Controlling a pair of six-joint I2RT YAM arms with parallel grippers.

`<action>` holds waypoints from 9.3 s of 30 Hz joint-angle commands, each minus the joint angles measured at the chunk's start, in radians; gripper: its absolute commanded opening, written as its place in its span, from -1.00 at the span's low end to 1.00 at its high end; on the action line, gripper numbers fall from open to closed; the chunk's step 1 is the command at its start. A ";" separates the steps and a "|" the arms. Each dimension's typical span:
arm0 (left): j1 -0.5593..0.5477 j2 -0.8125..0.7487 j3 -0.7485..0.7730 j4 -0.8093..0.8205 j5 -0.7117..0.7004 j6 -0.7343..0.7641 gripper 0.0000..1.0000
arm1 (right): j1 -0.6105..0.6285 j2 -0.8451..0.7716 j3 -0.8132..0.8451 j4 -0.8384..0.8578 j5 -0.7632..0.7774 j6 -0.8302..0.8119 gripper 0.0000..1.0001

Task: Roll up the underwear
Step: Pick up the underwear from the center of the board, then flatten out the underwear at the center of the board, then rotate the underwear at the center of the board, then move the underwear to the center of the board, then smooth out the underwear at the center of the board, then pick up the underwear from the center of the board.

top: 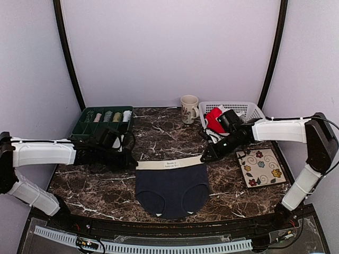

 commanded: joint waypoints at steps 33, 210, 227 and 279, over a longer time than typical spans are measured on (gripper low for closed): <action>0.041 -0.355 0.172 -0.345 -0.270 0.237 -1.00 | 0.142 -0.280 -0.119 0.338 0.198 0.143 -0.95; 0.038 0.345 0.515 -0.417 0.197 0.690 -0.18 | 0.029 0.325 0.345 -0.060 0.152 -0.266 -0.24; 0.049 0.351 0.516 -0.415 0.195 0.697 -0.19 | 0.019 0.368 0.337 -0.056 0.134 -0.315 -0.33; -0.093 0.692 0.688 -0.380 -0.241 0.977 -0.89 | -0.013 0.340 0.382 -0.047 0.185 -0.269 -1.00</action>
